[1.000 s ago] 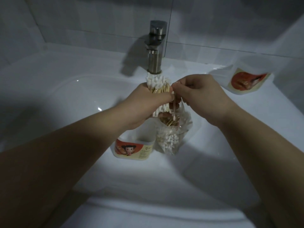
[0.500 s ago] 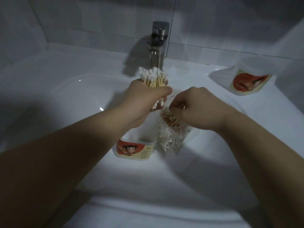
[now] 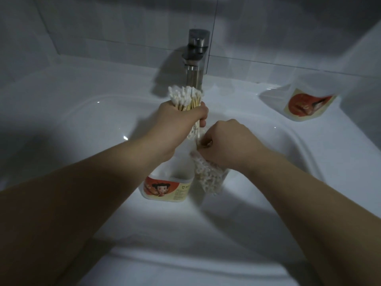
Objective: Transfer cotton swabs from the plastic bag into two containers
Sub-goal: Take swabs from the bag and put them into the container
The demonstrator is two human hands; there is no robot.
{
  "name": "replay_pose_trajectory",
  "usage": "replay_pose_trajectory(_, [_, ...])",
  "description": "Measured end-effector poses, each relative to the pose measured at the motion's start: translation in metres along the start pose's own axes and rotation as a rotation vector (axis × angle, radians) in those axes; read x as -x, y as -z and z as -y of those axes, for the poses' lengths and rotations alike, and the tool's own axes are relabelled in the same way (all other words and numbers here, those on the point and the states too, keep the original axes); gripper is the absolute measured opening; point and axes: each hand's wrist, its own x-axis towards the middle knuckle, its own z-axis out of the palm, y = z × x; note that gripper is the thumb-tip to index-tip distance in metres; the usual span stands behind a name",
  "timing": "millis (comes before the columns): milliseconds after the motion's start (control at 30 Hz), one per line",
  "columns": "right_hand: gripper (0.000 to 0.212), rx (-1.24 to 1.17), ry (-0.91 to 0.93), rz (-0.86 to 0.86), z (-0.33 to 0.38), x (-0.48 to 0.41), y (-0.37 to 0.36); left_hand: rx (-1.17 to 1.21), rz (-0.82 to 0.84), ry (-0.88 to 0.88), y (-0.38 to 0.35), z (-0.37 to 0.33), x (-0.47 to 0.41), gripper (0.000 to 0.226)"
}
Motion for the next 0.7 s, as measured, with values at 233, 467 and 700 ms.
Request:
replay_pose_trajectory(233, [0.023,-0.115,-0.146,-0.032,0.002,-0.004,-0.007,-0.008,-0.005,0.077,0.001,-0.001,0.000,0.013])
replay_pose_trajectory(467, [0.024,-0.269,-0.313,-0.046,0.005,-0.006,-0.015,0.015,0.009,0.079,0.005,0.002,-0.003,0.012])
replay_pose_trajectory(700, [0.021,-0.353,-0.356,0.001,0.013,-0.004,-0.014,0.052,0.072,-0.062,-0.003,-0.002,0.003,0.010])
